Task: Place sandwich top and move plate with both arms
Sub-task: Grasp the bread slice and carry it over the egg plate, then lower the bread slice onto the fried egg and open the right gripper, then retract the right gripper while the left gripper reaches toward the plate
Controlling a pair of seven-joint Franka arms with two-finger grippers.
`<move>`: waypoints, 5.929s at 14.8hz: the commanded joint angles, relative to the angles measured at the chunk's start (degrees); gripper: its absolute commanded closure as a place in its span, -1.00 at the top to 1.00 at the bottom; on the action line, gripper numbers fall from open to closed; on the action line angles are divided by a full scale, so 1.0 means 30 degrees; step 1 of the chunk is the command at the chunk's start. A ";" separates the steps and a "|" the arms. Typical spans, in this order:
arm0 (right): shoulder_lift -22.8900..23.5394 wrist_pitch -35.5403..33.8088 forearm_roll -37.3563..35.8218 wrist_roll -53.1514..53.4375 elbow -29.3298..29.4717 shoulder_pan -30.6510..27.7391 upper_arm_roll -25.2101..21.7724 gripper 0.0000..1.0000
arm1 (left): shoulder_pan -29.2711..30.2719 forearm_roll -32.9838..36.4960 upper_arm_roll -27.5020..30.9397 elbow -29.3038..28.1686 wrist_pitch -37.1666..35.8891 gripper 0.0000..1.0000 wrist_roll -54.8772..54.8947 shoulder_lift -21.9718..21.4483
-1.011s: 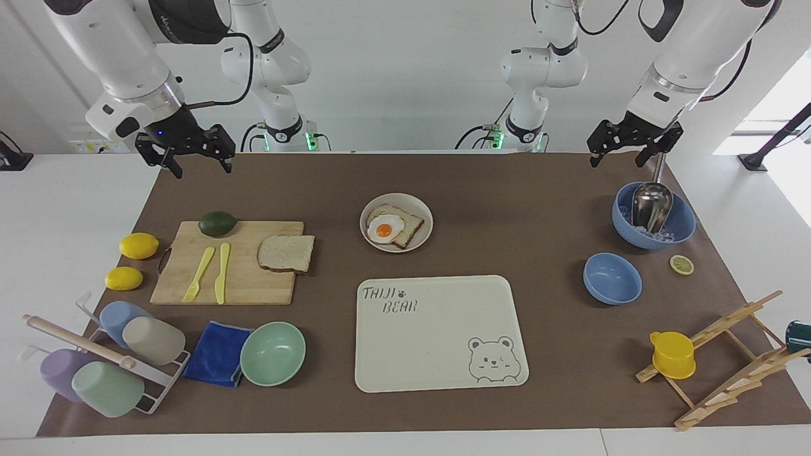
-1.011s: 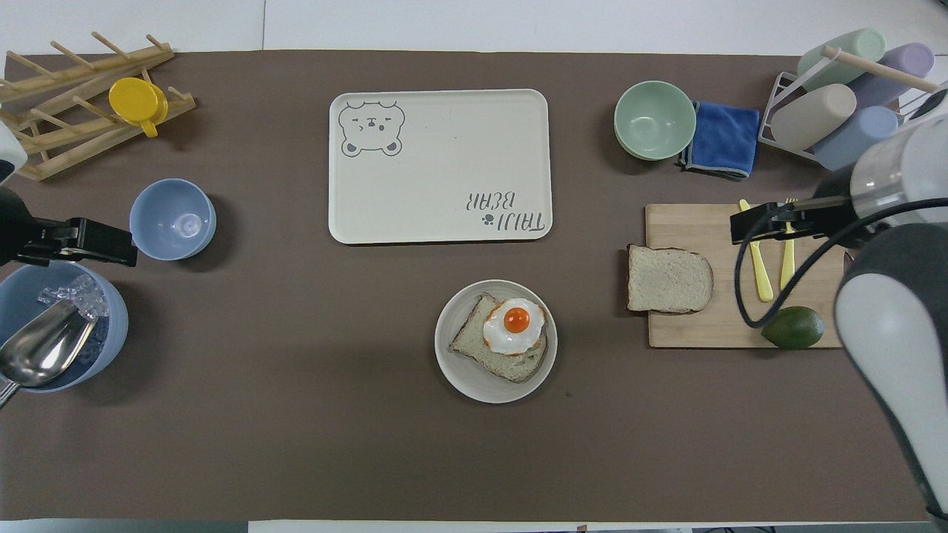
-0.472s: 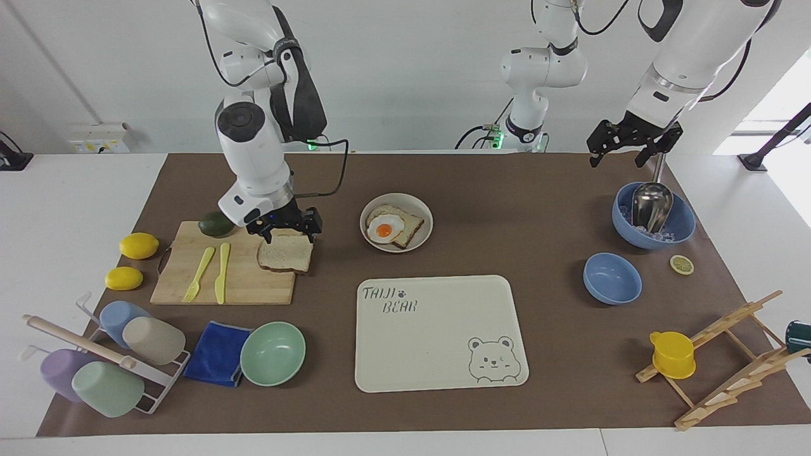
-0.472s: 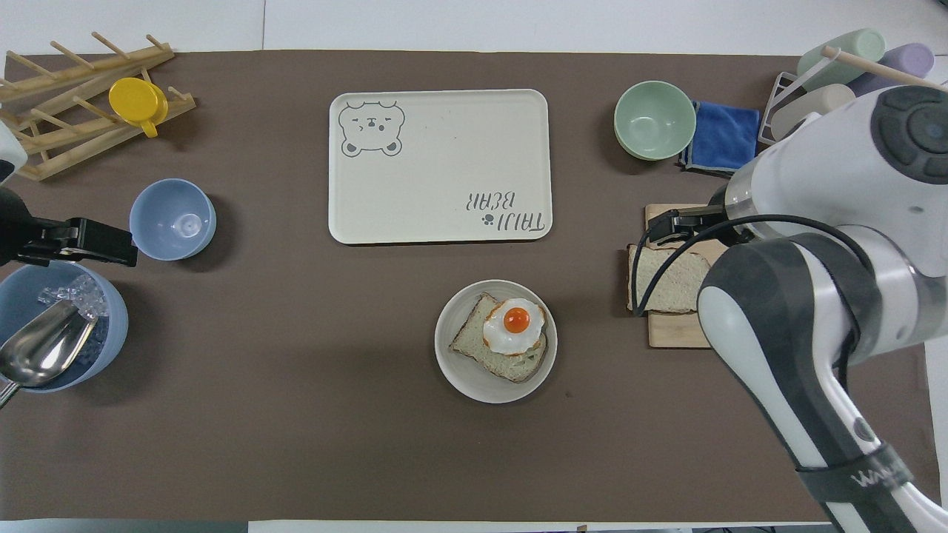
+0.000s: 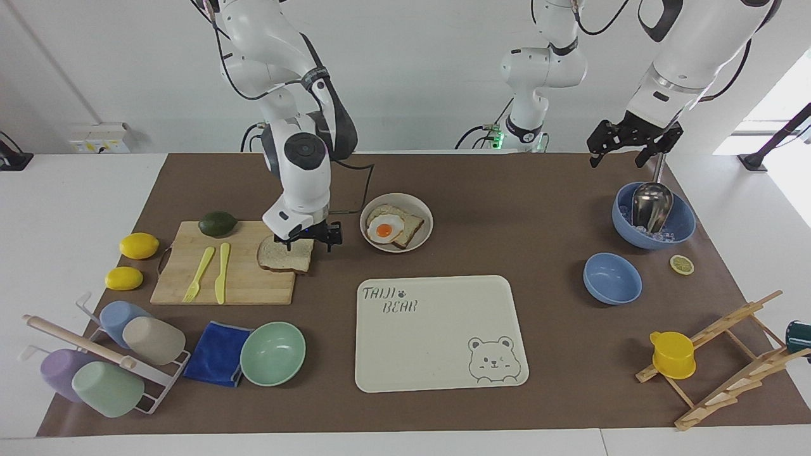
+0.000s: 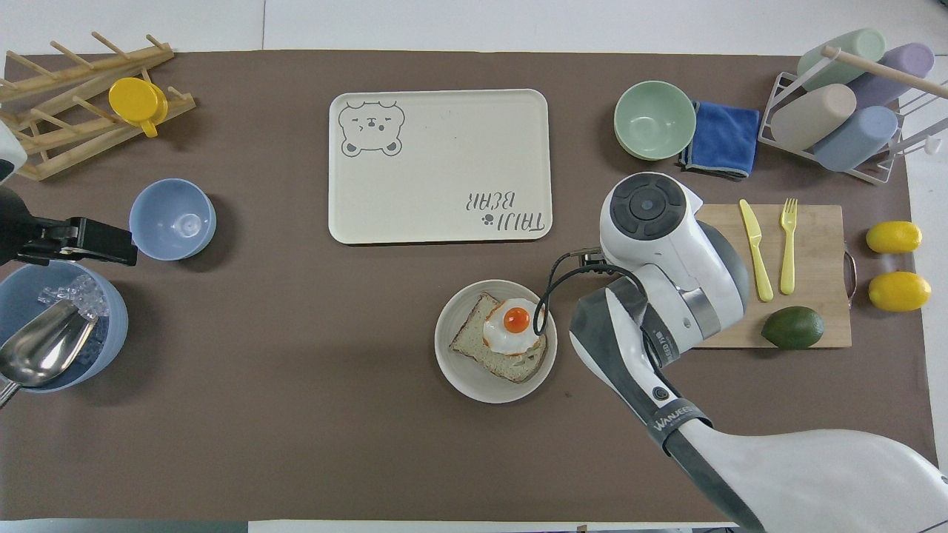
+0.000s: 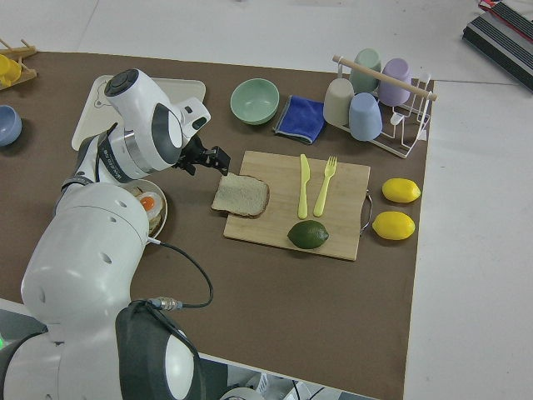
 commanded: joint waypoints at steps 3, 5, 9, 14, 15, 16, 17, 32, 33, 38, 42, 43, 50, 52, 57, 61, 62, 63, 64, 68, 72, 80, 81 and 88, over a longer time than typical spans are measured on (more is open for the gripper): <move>0.0756 0.0470 -0.1766 0.1551 -0.0329 0.0382 -0.0072 1.00 | 0.0000 0.0137 -0.0033 -0.0171 0.0221 1.00 0.0074 -0.0233; 0.0934 0.0443 -0.1913 0.1989 -0.0301 0.0353 -0.0072 1.00 | -0.0029 0.0137 -0.0033 -0.0171 0.0221 1.00 0.0045 -0.0233; 0.0875 -0.0171 -0.2586 0.1991 -0.0330 0.0353 -0.0072 0.94 | -0.0029 0.0137 -0.0033 -0.0171 0.0221 1.00 0.0045 -0.0233; 0.0729 -0.0583 -0.2880 0.2020 -0.0564 0.0382 -0.0072 0.80 | -0.0029 0.0137 -0.0033 -0.0171 0.0221 1.00 0.0045 -0.0233; 0.0729 -0.0496 -0.2909 0.1991 -0.0738 0.0353 -0.0072 0.80 | -0.0029 0.0137 -0.0033 -0.0142 0.0251 1.00 0.0045 -0.0204; 0.0729 -0.0408 -0.2910 0.1991 -0.0827 0.0353 -0.0072 0.80 | -0.0029 0.0137 -0.0033 -0.0142 0.0222 1.00 0.0045 -0.0204; 0.0700 -0.0465 -0.2881 0.2020 -0.0915 0.0353 -0.0072 0.80 | -0.0029 0.0137 -0.0033 -0.0142 0.0222 1.00 0.0045 -0.0204; 0.0582 -0.2187 -0.2823 0.1844 -0.0160 0.1492 -0.0014 -1.00 | -0.0087 0.0137 -0.0062 -0.0171 0.0192 1.00 0.0045 -0.0233; 0.0698 -0.3006 -0.2590 0.1873 0.0542 0.1931 0.0015 -1.00 | -0.0175 0.0137 -0.0062 -0.0171 0.0192 1.00 0.0045 -0.0233; 0.1168 -0.7114 -0.0102 0.2108 0.4735 0.4275 0.0016 -1.00 | -0.0205 0.0137 -0.0062 -0.0230 0.0192 1.00 0.0045 -0.0262; 0.1284 -0.6154 0.1044 0.4213 0.4711 0.6061 0.0103 -1.00 | -0.0176 -0.0010 -0.0033 -0.0230 0.0221 1.00 0.0016 -0.0262; 0.1285 -0.5685 0.1364 0.4392 0.4506 0.6327 0.0104 -1.00 | -0.0176 0.0019 -0.0033 -0.0230 0.0221 1.00 0.0016 -0.0291; 0.0964 -0.1614 0.2949 0.4569 0.2310 0.6623 0.0221 -1.00 | -0.0205 0.0019 -0.0062 -0.0288 0.0221 1.00 0.0016 -0.0292; 0.0934 -0.1229 0.3299 0.4540 0.2072 0.6623 0.0337 -1.00 | -0.0205 0.0019 -0.0062 -0.0288 0.0221 1.00 0.0016 -0.0292; 0.0963 -0.0292 0.3623 0.4569 0.2072 0.6972 0.0367 -1.00 | -0.0322 -0.0010 -0.0062 -0.0639 0.0485 1.00 -0.0014 -0.0409; 0.0963 0.0381 0.3653 0.4745 0.1811 0.7121 0.0367 -1.00 | -0.0322 -0.0010 -0.0062 -0.0698 0.0514 1.00 0.0016 -0.0409; 0.0934 0.0645 0.3682 0.4745 0.1519 0.7092 0.0396 -0.84 | -0.0322 -0.0039 -0.0062 -0.0727 0.0514 1.00 0.0016 -0.0409; 0.0905 0.0938 0.4030 0.4745 0.1342 0.7091 0.0368 -0.55 | -0.0322 -0.0039 -0.0062 -0.0757 0.0485 1.00 0.0016 -0.0409; 0.0904 0.1056 0.4208 0.4745 0.1282 0.7091 0.0367 -0.10 | -0.0322 -0.0097 -0.0062 -0.0757 0.0485 1.00 0.0016 -0.0409; 0.0846 0.0883 0.4297 0.4570 0.1748 0.6741 0.0367 0.72 | -0.0322 -0.0303 -0.0062 -0.0903 0.0514 1.00 0.0016 -0.0526; -0.0995 -0.0197 0.4297 0.2938 0.2013 0.4403 0.0368 1.00 | -0.0380 -0.0303 -0.0062 -0.1516 0.0981 1.00 0.0075 -0.0788; -0.3516 -0.7662 0.5727 -0.1666 0.6256 -0.0548 0.0105 1.00 | -0.2312 -0.1152 -0.0091 -0.3420 0.3060 1.00 -0.3026 -0.1112; -0.3780 -0.8456 0.5936 -0.2541 0.6610 -0.1512 0.0104 1.00 | -0.2662 -0.1530 -0.0062 -0.3684 0.3440 1.00 -0.3379 -0.1112; -0.5157 -1.1422 0.5528 -0.7208 0.7172 -0.3074 -0.1302 1.00 | -0.5358 -0.2438 -0.0091 -0.6496 0.6429 1.00 -0.6513 -0.1112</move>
